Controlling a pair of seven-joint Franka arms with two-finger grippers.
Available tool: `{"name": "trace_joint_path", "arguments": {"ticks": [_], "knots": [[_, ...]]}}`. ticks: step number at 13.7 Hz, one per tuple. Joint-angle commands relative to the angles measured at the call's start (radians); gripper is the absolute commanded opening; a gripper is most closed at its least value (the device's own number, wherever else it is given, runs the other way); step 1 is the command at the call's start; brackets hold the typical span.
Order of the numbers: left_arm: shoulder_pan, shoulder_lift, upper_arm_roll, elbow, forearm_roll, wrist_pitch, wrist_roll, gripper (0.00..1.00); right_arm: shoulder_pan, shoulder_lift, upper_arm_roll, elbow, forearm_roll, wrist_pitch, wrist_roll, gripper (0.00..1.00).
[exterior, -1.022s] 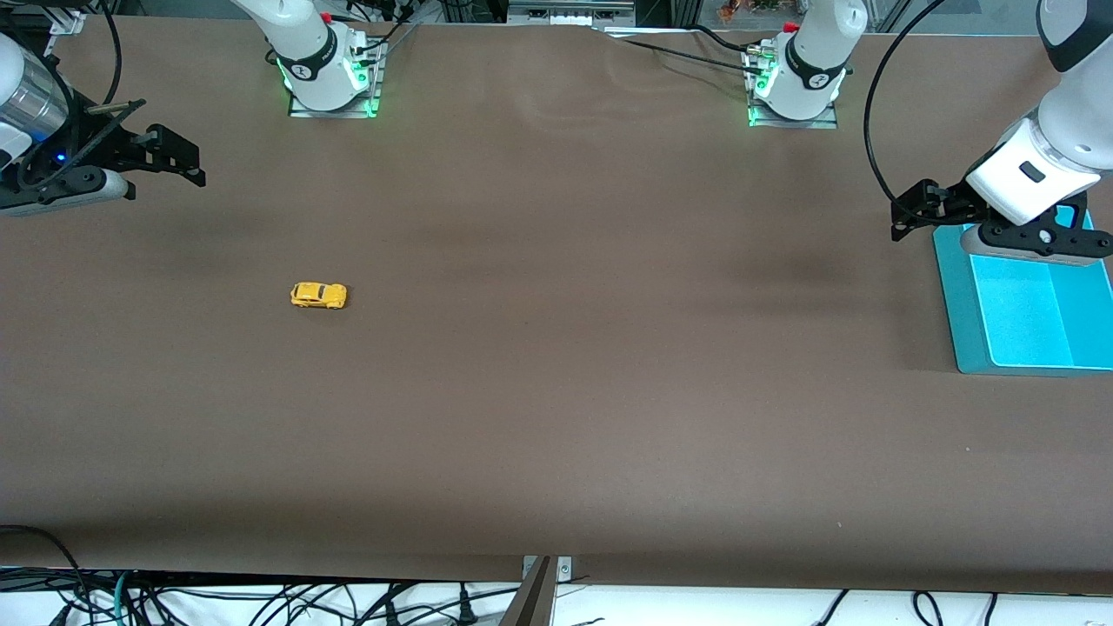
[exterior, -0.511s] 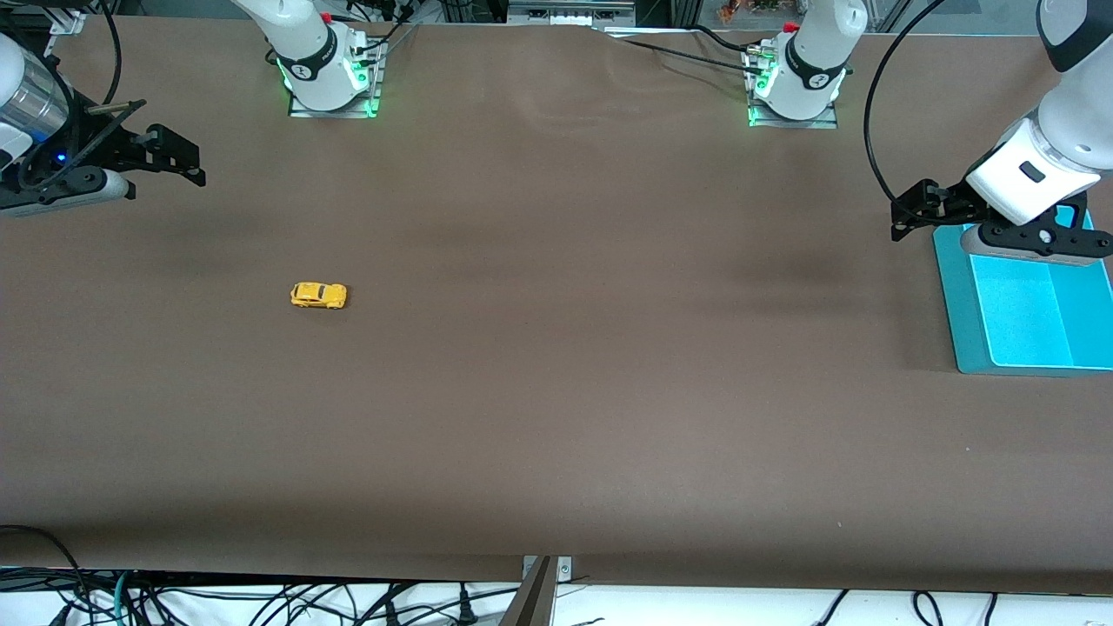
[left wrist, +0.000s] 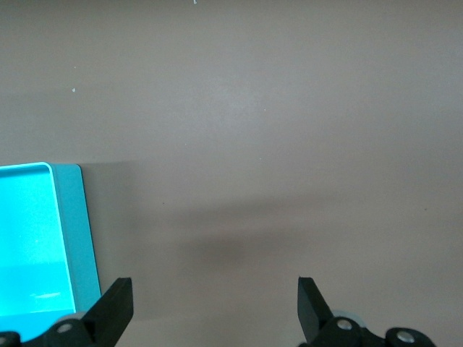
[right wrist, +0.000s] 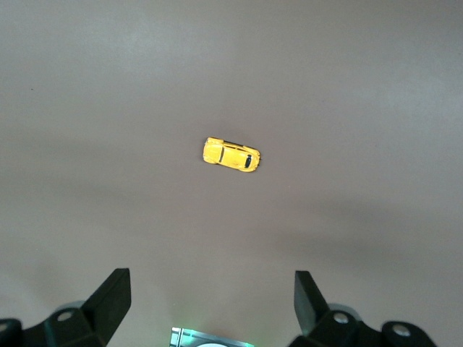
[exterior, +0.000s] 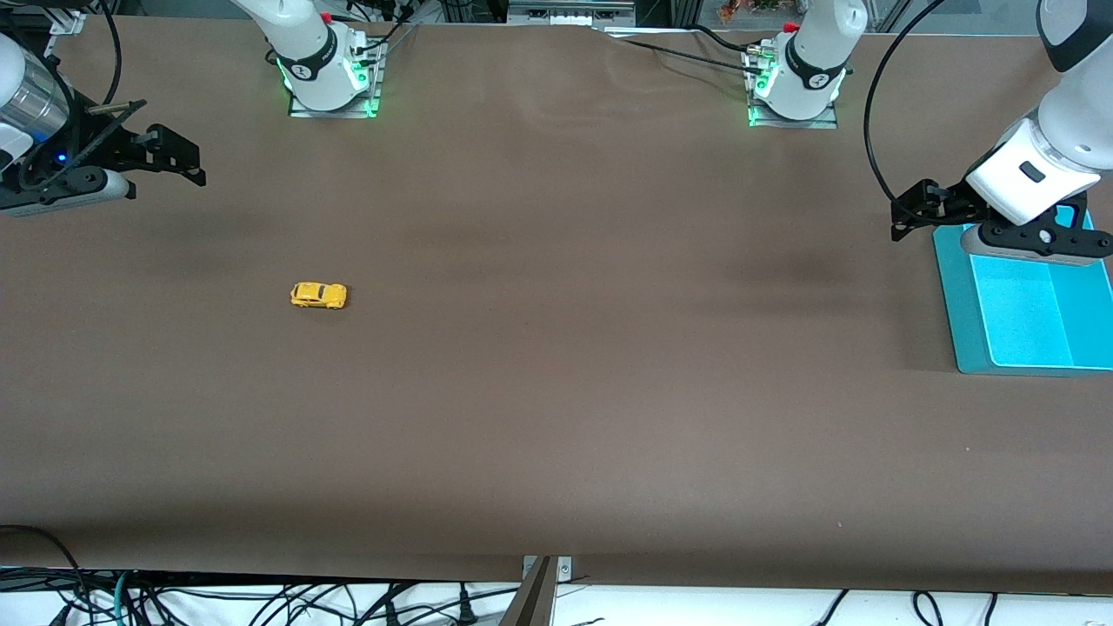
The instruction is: Wind and store yellow beetle car
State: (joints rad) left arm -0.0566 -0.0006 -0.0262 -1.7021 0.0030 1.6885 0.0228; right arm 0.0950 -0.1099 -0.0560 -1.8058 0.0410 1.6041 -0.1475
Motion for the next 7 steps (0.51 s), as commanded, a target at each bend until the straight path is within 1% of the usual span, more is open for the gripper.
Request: {"name": "trace_joint_path", "arguments": {"ticks": [1, 5, 7], "knots": [[-0.008, 0.013, -0.001, 0.030, 0.032, -0.021, -0.018, 1.00, -0.004, 0.010, 0.002, 0.023, -0.010, -0.023, 0.012, 1.00], [-0.008, 0.014, -0.001, 0.030, 0.032, -0.021, -0.018, 1.00, -0.004, 0.018, 0.002, -0.007, -0.012, -0.018, 0.020, 1.00], [-0.008, 0.014, -0.001, 0.030, 0.032, -0.021, -0.018, 1.00, -0.004, 0.021, 0.004, -0.038, -0.010, 0.017, 0.020, 1.00]]}}
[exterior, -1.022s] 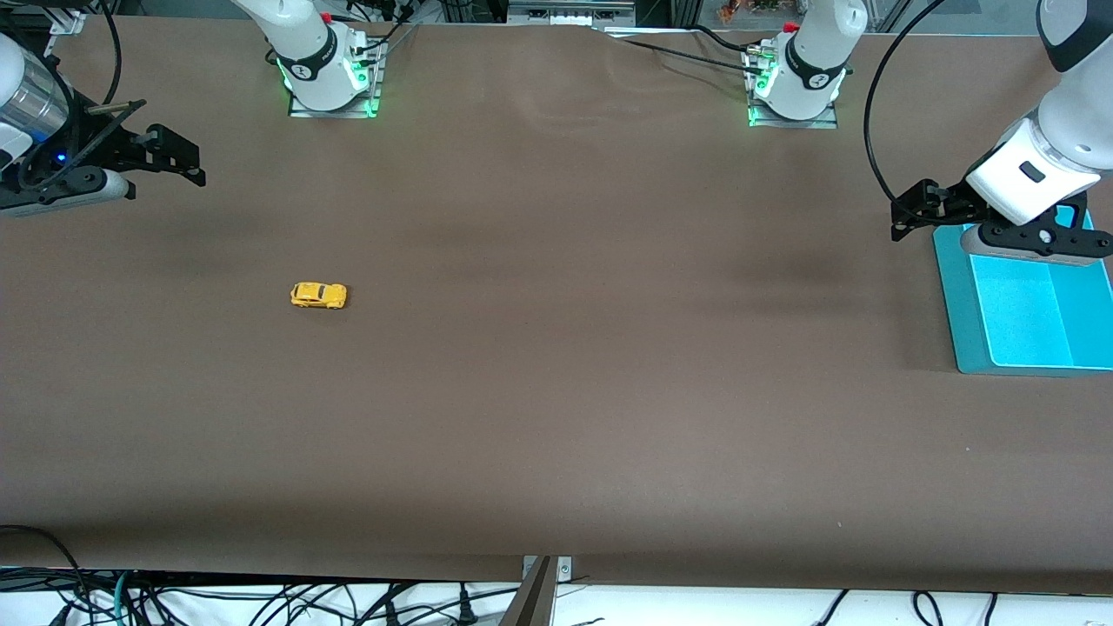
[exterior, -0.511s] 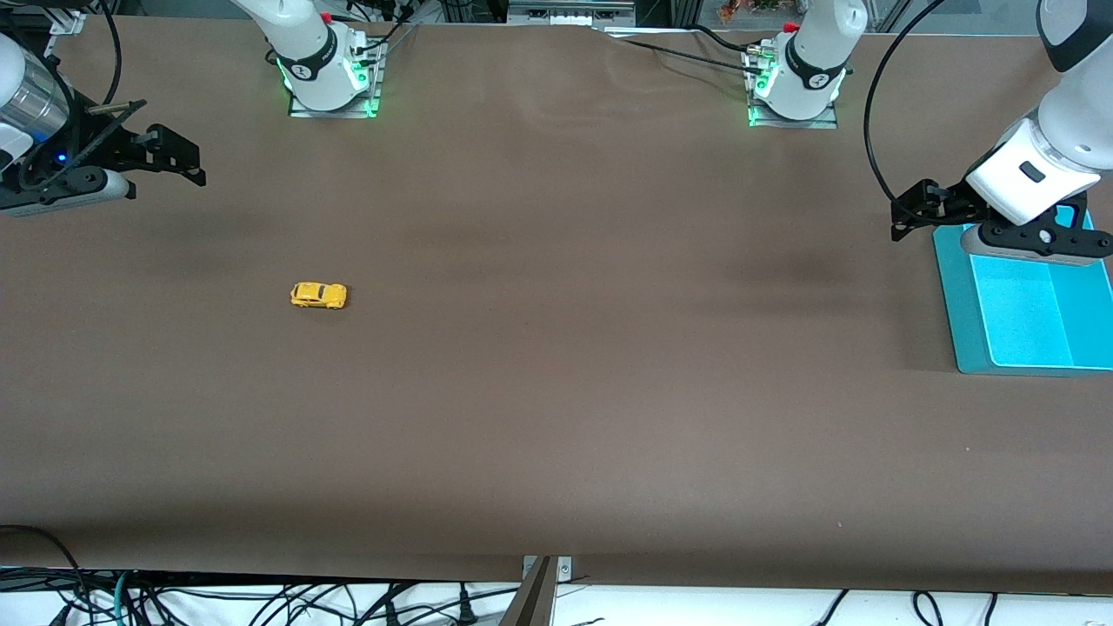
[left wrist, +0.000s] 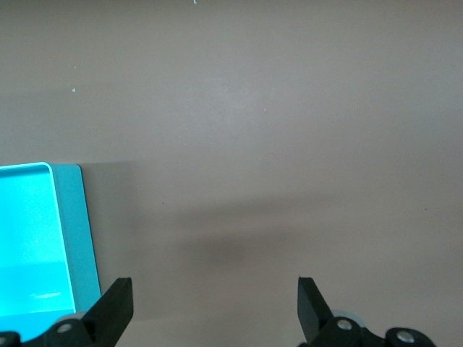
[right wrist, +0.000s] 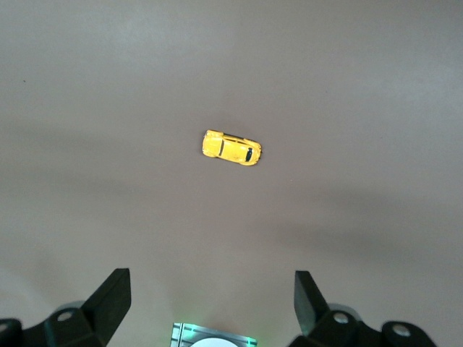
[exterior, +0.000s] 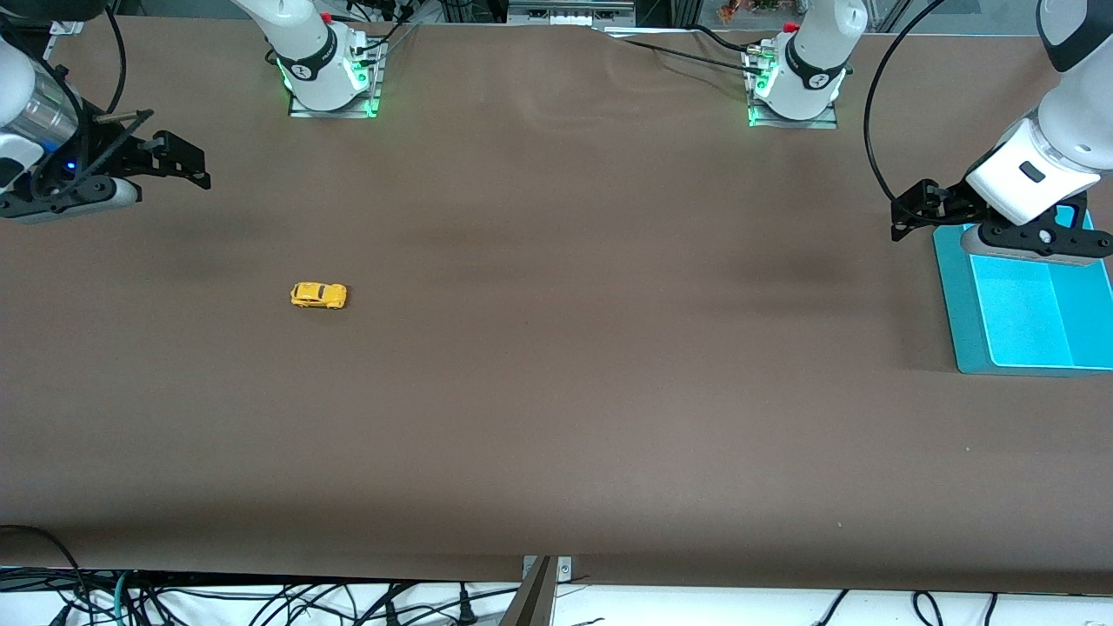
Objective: Wind and store yellow beetle car
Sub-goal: 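Reach the right gripper over the yellow toy car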
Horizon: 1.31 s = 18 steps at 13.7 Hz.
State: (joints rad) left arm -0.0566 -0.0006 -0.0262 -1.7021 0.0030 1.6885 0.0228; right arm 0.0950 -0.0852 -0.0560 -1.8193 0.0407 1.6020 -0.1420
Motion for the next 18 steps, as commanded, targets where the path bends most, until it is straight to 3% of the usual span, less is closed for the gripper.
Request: {"name": "trace_joint_path", "arguments": {"ticks": [1, 10, 18], "knots": [[-0.008, 0.013, -0.001, 0.030, 0.032, -0.021, -0.018, 1.00, -0.004, -0.002, 0.004, -0.043, -0.010, 0.042, 0.015, 1.00], [-0.008, 0.013, -0.003, 0.030, 0.032, -0.021, -0.018, 1.00, -0.001, 0.054, 0.005, -0.173, -0.012, 0.225, -0.008, 1.00], [-0.008, 0.013, -0.003, 0.030, 0.032, -0.021, -0.018, 1.00, -0.003, 0.083, 0.012, -0.540, -0.015, 0.751, -0.152, 1.00]]}}
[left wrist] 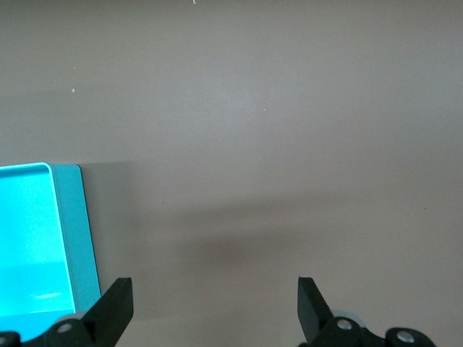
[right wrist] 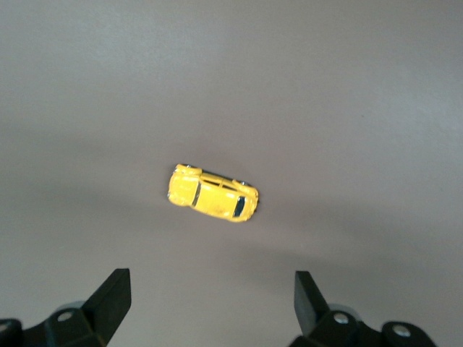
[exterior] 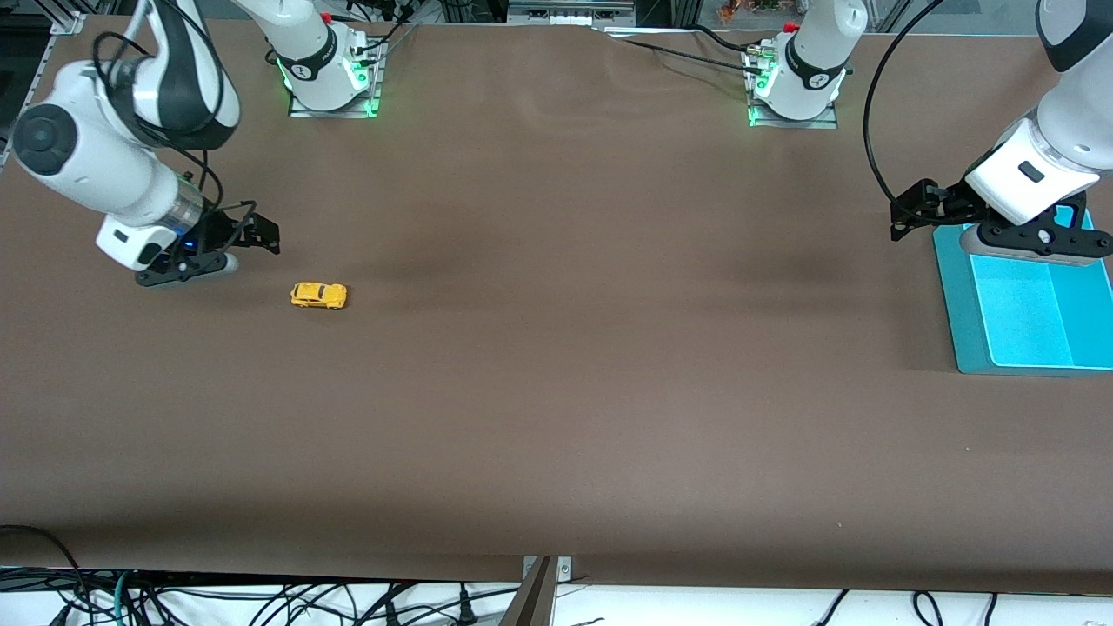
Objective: Wind and store yellow beetle car
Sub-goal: 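Reach the right gripper over the yellow toy car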
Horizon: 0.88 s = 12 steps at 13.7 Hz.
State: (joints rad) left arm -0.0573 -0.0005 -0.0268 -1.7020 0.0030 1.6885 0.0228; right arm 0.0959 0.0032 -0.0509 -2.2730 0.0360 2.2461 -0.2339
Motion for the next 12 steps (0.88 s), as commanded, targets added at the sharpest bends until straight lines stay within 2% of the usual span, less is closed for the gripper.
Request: {"name": "trace_joint_path", "arguments": {"ticks": [1, 4, 8, 12], "knots": [[-0.007, 0.013, -0.002, 0.030, 0.032, -0.021, -0.018, 1.00, -0.004, 0.016, 0.006, -0.101, -0.010, 0.140, -0.120, 1.00], [-0.007, 0.013, -0.002, 0.030, 0.032, -0.021, -0.018, 1.00, -0.004, 0.078, 0.019, -0.103, -0.011, 0.164, -0.397, 1.00], [-0.007, 0.013, -0.002, 0.030, 0.032, -0.021, -0.018, 1.00, -0.004, 0.153, 0.048, -0.105, -0.011, 0.243, -0.877, 1.00], [-0.007, 0.013, -0.002, 0.030, 0.032, -0.021, -0.018, 1.00, -0.004, 0.242, 0.059, -0.109, -0.011, 0.352, -1.160, 1.00]]}}
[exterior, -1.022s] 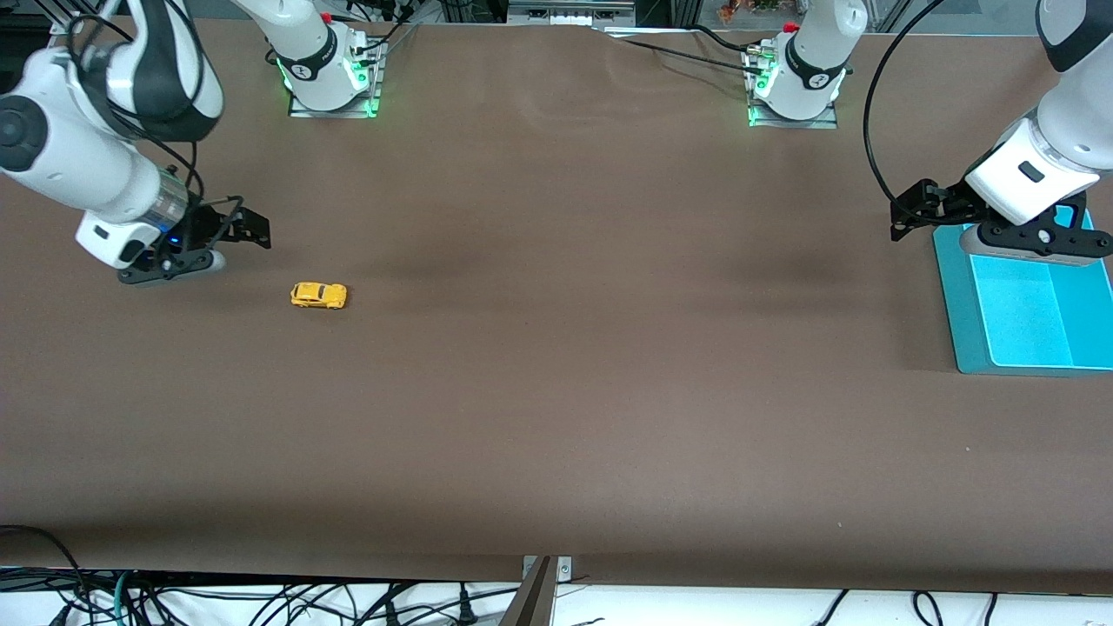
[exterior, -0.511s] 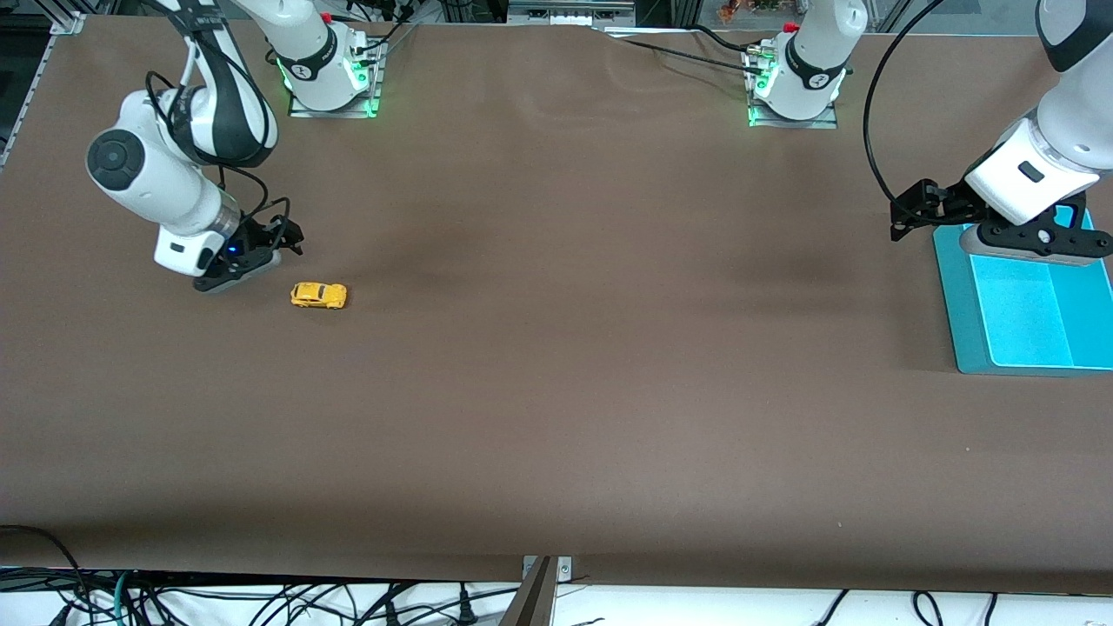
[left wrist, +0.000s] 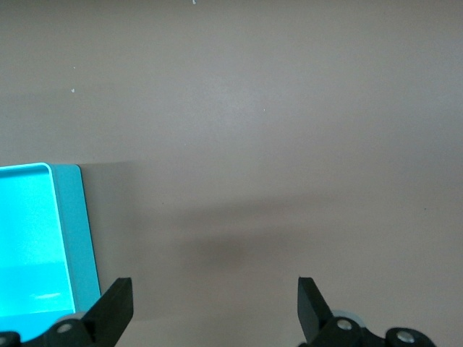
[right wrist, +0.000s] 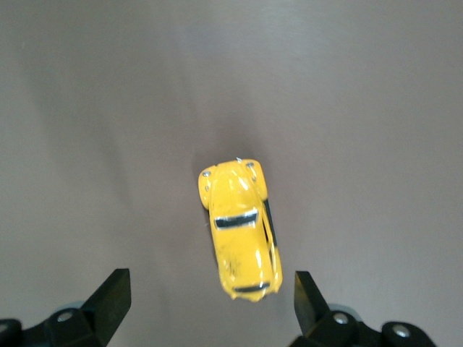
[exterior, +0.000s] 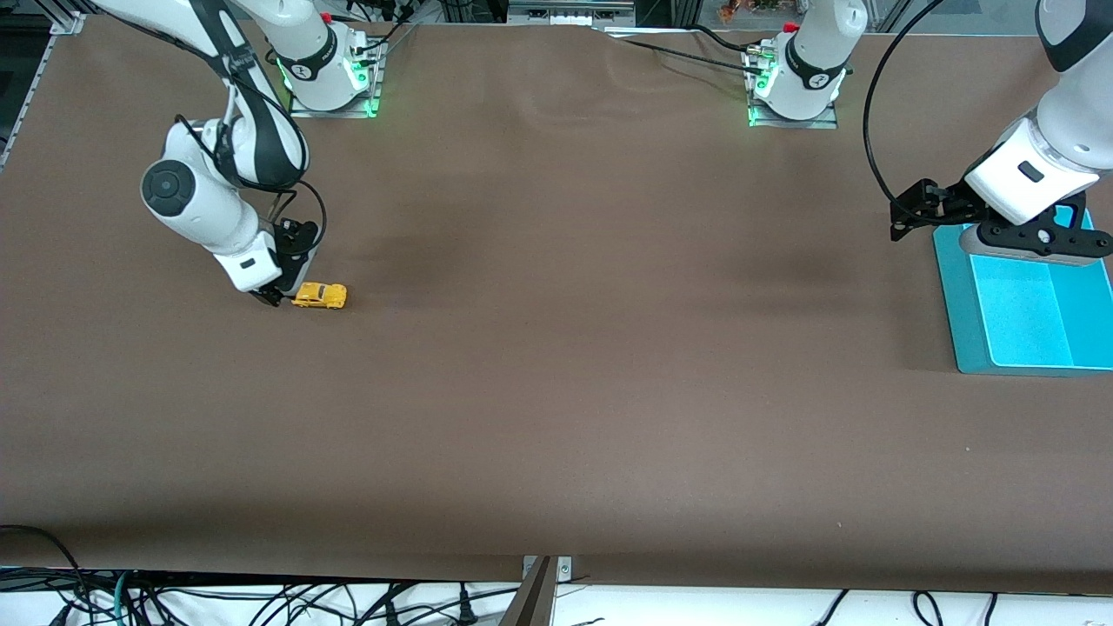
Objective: Wind and store yellow beetle car
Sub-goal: 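Lower the right gripper and close it on the yellow car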
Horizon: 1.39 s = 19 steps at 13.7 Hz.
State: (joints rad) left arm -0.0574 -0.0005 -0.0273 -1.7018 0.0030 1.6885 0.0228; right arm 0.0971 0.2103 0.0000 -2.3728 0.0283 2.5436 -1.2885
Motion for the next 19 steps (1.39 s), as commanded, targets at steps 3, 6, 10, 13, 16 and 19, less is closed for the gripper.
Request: {"name": "trace_joint_path", "arguments": {"ticks": [3, 6, 10, 13, 16, 19], "knots": [[-0.007, 0.013, -0.002, 0.030, 0.032, -0.021, -0.018, 1.00, -0.005, 0.072, 0.009, -0.039, -0.004, 0.138, -0.166, 1.00], [-0.007, 0.013, -0.002, 0.030, 0.032, -0.021, -0.018, 1.00, -0.005, 0.080, 0.012, -0.048, -0.004, 0.158, -0.169, 0.85], [-0.007, 0.013, -0.002, 0.030, 0.032, -0.021, -0.018, 1.00, -0.003, 0.072, 0.040, -0.046, -0.004, 0.155, -0.169, 0.34], [-0.007, 0.013, -0.008, 0.030, 0.032, -0.021, -0.018, 1.00, -0.003, 0.061, 0.086, -0.042, -0.005, 0.147, -0.172, 0.15], [-0.007, 0.013, -0.008, 0.030, 0.032, -0.021, -0.018, 1.00, -0.005, 0.057, 0.117, -0.036, -0.005, 0.149, -0.170, 0.16], [-0.007, 0.013, -0.008, 0.030, 0.032, -0.021, -0.018, 1.00, -0.005, 0.070, 0.117, -0.031, -0.005, 0.156, -0.176, 0.16]]}}
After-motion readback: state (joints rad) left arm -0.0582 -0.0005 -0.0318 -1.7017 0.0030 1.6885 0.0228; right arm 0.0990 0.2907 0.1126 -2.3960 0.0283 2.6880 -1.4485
